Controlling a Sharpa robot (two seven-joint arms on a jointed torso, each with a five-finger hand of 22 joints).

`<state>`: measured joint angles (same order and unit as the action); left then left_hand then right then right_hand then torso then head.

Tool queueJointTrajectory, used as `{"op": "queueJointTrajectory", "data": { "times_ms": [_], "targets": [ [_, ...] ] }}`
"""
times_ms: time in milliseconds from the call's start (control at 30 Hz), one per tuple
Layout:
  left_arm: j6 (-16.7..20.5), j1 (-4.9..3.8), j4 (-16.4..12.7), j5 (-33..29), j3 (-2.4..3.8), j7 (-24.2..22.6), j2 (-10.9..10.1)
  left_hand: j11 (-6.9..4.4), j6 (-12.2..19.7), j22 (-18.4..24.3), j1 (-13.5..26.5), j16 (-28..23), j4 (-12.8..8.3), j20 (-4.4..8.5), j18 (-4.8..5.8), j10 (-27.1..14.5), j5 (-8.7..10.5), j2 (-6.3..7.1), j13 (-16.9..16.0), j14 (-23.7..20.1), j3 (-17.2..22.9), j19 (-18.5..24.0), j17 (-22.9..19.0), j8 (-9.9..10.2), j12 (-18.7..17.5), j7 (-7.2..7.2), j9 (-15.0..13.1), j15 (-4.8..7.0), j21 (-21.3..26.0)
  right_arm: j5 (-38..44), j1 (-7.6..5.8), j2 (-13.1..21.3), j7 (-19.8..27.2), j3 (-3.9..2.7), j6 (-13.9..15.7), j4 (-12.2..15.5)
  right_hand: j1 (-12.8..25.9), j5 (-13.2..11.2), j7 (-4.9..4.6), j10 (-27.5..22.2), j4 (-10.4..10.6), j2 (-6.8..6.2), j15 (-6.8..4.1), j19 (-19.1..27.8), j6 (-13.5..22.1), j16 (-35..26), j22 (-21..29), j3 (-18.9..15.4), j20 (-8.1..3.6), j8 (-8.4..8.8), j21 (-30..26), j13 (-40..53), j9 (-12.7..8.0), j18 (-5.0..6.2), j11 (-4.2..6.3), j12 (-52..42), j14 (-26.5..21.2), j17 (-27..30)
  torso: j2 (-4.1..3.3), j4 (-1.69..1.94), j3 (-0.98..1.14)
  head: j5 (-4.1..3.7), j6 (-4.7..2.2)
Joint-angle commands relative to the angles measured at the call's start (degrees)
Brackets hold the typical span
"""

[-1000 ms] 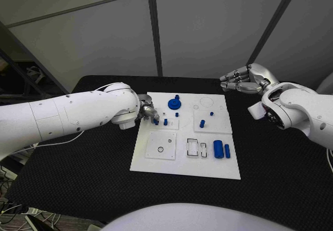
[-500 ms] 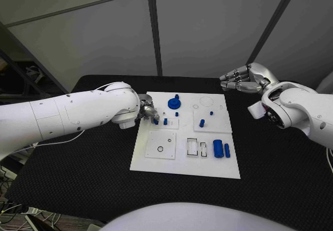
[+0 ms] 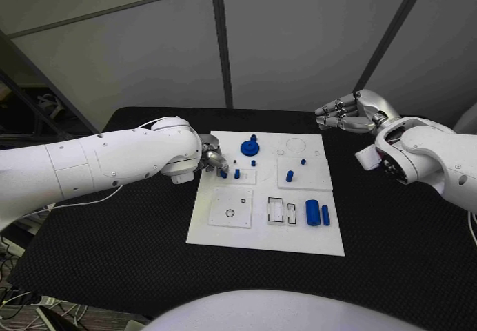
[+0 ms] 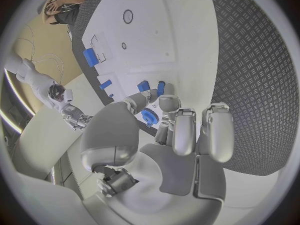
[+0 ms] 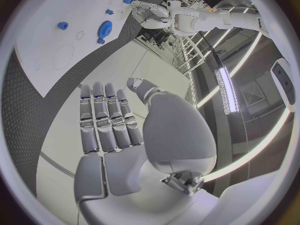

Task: Assemble the parts on the task board

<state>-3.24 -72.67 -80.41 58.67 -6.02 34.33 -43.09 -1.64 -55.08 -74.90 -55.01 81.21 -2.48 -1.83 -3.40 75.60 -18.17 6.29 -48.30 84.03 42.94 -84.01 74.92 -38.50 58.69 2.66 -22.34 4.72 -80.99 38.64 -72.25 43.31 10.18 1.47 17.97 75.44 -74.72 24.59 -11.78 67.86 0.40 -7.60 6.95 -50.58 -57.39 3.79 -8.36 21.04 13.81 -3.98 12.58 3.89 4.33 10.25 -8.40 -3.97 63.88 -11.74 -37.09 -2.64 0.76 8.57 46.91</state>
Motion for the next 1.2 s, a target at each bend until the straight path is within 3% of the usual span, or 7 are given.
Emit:
{"op": "queueJointTrajectory", "data": {
  "times_ms": [33, 700, 1200],
  "targets": [
    [-1.5, 0.0, 0.2, 0.5, -0.03, 0.3, 0.3, -0.35, 0.0, -5.0, 0.3, 0.2, -5.3, 0.57, 0.87, 0.9, -0.05, -0.55, -0.1, 3.5, 5.6, -1.7, 5.8, -0.6, 0.4, -0.4, -0.1, 0.29, -0.3, 0.1, -0.11, 0.0, 0.3, -0.04, -0.3, 0.2, 0.3, 0.2, -0.31, -0.4, -0.1, 0.45, 0.01, -0.5, -0.2, -0.1, 0.1, 0.0, 0.02, -0.16, -0.1, -0.1, 0.1, 0.27, -0.04, -0.1, -0.3, 0.1, 0.0, 0.0, 0.02, -0.01, 0.18],
    [-3.1, -0.02, 1.8, 0.4, -0.03, 0.3, 1.2, -1.0, -0.7, -6.3, 3.3, 0.2, -2.1, 0.89, 1.15, 2.0, 0.22, -0.57, -1.3, 3.5, -1.5, -2.2, 5.9, -2.2, 1.8, -1.39, 0.7, 0.76, -1.2, 0.1, -0.11, 0.1, 0.3, -0.04, -0.2, 0.3, 0.3, 0.3, -0.31, -0.4, 0.0, 0.44, 0.01, -0.5, -0.2, -0.1, 0.1, 0.0, 0.02, -0.17, -0.2, -0.1, 0.1, 0.27, -0.04, -0.1, -0.3, 0.1, 0.0, 0.0, 0.01, -0.33, 0.37],
    [-3.0, -0.02, 2.6, 0.4, -0.03, 0.4, 1.4, -1.08, -2.1, -7.1, 4.9, 0.3, 2.3, 1.01, 1.31, 2.1, 0.36, -0.89, -2.1, 3.5, -13.2, -2.5, 5.9, -1.5, 2.7, -1.55, 3.0, 0.86, -1.7, 0.1, -0.11, 0.1, 0.3, -0.04, -0.1, 0.3, 0.4, 0.3, -0.31, -0.4, 0.0, 0.43, 0.01, -0.6, -0.2, -0.1, 0.1, 0.0, 0.02, -0.16, -0.2, -0.1, 0.1, 0.27, -0.04, -0.1, -0.3, 0.1, 0.03, 0.03, 0.01, -0.39, 0.38]
  ]
}}
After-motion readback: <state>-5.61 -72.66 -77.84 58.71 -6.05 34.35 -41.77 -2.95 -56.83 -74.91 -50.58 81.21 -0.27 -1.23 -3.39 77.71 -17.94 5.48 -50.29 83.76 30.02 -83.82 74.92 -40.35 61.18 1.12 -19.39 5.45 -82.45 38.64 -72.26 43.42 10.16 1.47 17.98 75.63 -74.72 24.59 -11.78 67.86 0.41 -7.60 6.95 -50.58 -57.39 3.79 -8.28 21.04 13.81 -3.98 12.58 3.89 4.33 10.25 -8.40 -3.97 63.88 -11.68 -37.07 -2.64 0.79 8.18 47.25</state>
